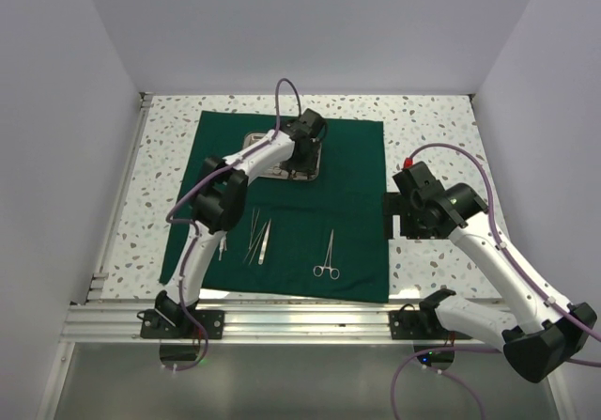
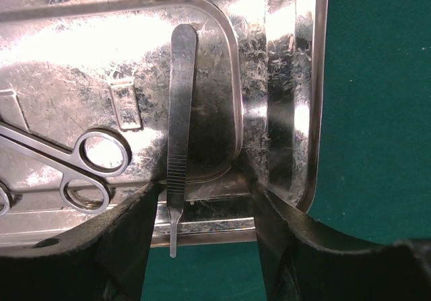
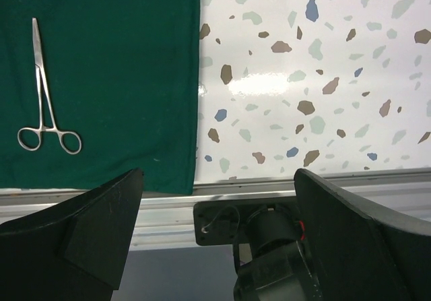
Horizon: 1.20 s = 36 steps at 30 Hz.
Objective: Open and lay out the surgical kit
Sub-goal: Pick up the medical item from the container.
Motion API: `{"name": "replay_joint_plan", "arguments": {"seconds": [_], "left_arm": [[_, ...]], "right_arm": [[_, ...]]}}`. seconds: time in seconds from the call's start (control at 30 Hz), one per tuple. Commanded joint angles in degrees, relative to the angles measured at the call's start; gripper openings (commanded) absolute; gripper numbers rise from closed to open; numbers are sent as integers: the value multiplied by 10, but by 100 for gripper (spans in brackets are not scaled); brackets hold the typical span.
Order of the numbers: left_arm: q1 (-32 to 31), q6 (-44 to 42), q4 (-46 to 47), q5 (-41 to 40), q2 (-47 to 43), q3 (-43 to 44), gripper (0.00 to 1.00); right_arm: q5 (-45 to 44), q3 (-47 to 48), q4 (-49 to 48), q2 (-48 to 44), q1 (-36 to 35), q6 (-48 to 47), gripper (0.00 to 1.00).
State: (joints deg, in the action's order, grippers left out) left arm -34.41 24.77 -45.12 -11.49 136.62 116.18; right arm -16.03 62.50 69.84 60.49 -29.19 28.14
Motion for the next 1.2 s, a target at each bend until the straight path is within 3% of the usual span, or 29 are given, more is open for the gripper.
{"name": "replay_joint_plan", "arguments": {"seconds": [0.0, 0.33, 0.43, 0.47, 0.8, 0.9, 1.17], "left_arm": [[4, -15, 7, 5, -16, -21, 61], [22, 0, 48, 33, -39, -124, 31], [34, -3, 60, 42, -42, -147, 12], [36, -6, 60, 43, -41, -148, 0], [40, -22, 20, 25, -136, -89, 0], [40, -20, 6, -6, -213, -130, 0], [40, 13, -12, -80, -438, -379, 0]], "right_arm": [[-18, 21, 11, 2, 1, 10, 98], [-15, 17, 10, -5, 1, 12, 98], [-14, 17, 10, -7, 2, 10, 98], [-11, 17, 8, -9, 1, 11, 98], [6, 15, -11, -9, 2, -3, 98], [8, 24, -24, -5, 1, -10, 99], [27, 46, -49, 19, 2, -25, 98]]}}
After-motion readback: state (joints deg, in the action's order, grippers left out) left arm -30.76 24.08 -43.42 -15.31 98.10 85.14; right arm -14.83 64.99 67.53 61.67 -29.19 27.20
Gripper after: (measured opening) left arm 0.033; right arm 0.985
